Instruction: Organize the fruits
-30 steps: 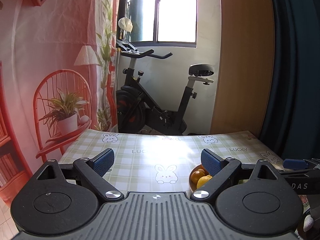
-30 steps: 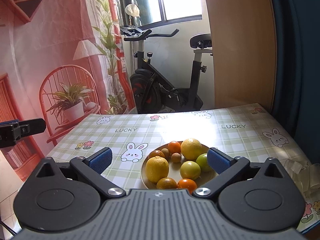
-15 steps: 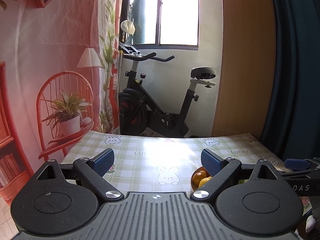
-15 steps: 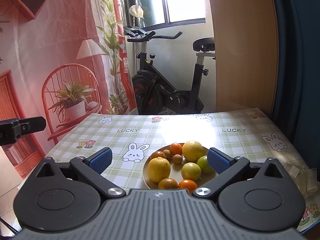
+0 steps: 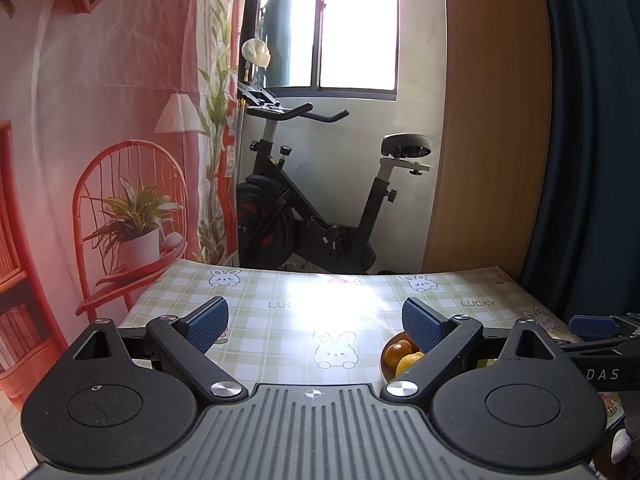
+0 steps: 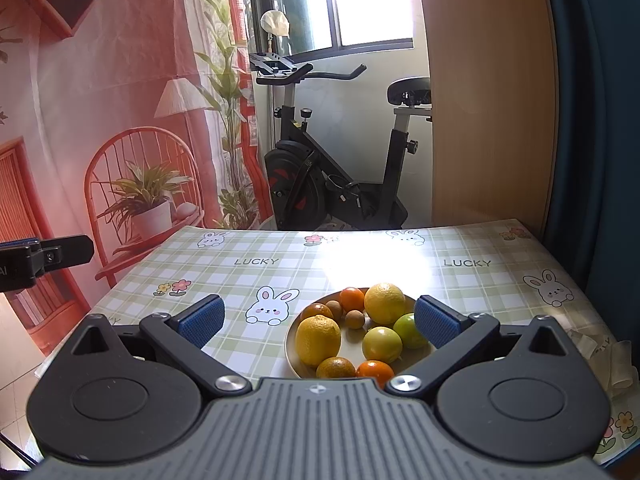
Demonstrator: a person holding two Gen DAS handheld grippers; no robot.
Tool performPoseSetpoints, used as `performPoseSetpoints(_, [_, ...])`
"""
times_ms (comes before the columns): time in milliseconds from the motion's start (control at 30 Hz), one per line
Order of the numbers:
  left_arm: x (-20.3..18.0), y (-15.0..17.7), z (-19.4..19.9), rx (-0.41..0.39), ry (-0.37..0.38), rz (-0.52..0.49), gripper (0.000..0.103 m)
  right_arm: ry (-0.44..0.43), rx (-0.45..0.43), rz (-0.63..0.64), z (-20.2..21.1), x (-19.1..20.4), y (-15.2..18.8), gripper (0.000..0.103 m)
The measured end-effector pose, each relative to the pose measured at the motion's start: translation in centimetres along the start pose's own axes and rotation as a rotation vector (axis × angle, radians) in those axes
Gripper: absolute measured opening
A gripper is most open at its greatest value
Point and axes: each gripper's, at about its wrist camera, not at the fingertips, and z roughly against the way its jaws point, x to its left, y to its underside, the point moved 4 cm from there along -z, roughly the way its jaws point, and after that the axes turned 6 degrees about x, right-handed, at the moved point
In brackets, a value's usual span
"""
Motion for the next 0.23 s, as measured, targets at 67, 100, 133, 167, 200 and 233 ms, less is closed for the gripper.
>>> performPoseSetpoints(67, [0.01, 0.02, -0.01, -0.001, 0.000, 0.000, 0.095, 0.001, 0.000, 0.002, 0.01, 0.01, 0.00, 0.103])
performPoseSetpoints(100, [0.04, 0.04, -0.04, 0.001, 0.001, 0.001, 0.095, 0.001, -0.001, 0.002, 0.03, 0.01, -0.01, 0.103])
performPoseSetpoints(133, [0.08, 0.07, -0.09, 0.002, 0.002, 0.002, 0.095, 0.001, 0.000, 0.002, 0.00, 0.00, -0.01, 0.103])
performPoseSetpoints(167, [0.10, 0.08, -0.13, 0.004, 0.002, 0.004, 0.095, 0.001, 0.000, 0.002, 0.00, 0.01, 0.00, 0.103])
performPoseSetpoints(200, [0.16, 0.08, -0.15, 0.005, 0.003, 0.006, 0.095, 0.001, -0.001, 0.002, 0.00, 0.02, 0.01, 0.103])
performPoseSetpoints(233, [0.25, 0.07, -0.16, 0.006, 0.004, 0.009, 0.095, 0.001, -0.001, 0.002, 0.03, 0.01, 0.00, 0.103])
